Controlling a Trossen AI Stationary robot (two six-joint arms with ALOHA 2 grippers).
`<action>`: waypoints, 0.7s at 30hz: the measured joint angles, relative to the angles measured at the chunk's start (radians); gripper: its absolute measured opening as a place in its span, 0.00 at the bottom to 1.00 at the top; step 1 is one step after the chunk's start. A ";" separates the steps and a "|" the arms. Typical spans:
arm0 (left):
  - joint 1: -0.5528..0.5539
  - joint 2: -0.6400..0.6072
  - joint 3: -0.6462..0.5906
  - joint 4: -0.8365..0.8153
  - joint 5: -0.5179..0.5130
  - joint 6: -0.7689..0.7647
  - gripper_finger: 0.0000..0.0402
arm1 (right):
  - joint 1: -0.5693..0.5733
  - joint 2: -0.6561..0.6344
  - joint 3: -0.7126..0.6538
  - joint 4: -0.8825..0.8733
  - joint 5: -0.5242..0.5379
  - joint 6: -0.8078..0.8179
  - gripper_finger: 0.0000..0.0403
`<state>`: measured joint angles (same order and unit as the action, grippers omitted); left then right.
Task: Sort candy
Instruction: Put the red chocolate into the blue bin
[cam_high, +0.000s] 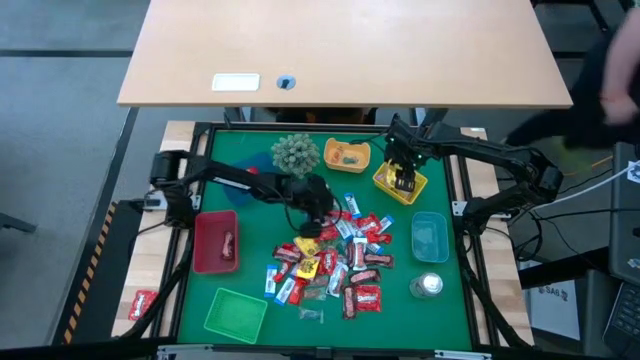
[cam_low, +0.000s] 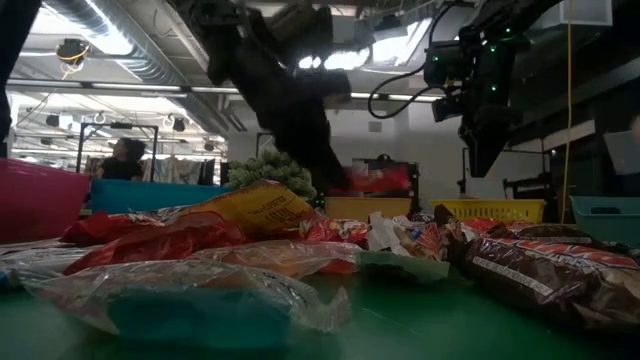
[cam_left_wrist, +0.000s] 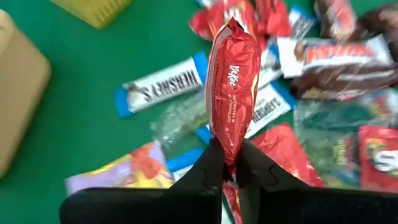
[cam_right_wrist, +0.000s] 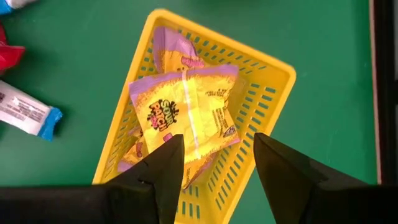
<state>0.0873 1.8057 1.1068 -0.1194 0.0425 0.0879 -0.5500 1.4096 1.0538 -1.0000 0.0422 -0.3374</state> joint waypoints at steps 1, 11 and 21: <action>0.006 -0.026 0.000 -0.019 0.001 0.000 0.01 | 0.000 0.000 0.008 -0.001 0.000 0.000 0.48; 0.075 -0.275 0.000 -0.411 -0.123 -0.024 0.02 | 0.000 0.000 0.068 -0.005 0.000 0.000 0.48; 0.155 -0.433 0.000 -0.836 -0.257 -0.131 0.02 | 0.000 0.000 0.070 -0.027 -0.094 0.036 0.48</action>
<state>0.2426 1.3728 1.1072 -0.9554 -0.2142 -0.0434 -0.5496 1.4097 1.1240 -1.0271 -0.0516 -0.3018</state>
